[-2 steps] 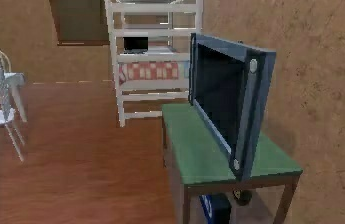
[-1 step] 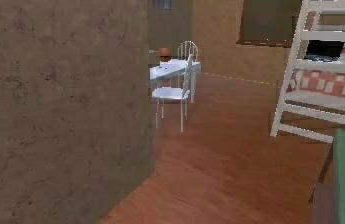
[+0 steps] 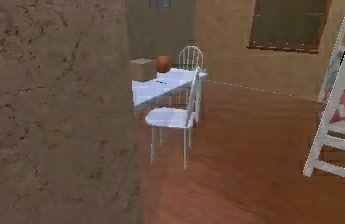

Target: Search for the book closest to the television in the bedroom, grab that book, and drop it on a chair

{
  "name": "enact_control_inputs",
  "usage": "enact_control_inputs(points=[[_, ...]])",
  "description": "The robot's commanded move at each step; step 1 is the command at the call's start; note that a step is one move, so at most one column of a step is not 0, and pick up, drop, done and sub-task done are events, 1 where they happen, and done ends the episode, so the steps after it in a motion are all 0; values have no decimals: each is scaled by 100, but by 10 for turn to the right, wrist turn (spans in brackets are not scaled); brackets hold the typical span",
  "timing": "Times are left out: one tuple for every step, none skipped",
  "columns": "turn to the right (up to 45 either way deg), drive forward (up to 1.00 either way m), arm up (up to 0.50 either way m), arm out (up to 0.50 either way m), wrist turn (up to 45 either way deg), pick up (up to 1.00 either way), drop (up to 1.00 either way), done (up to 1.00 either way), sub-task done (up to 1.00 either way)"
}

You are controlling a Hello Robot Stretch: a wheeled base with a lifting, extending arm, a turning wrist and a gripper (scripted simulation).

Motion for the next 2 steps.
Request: enact_control_inputs(points=[[150,0,0,0,0,0,0,0,0],[0,80,0,0,0,0,0,0,0]])
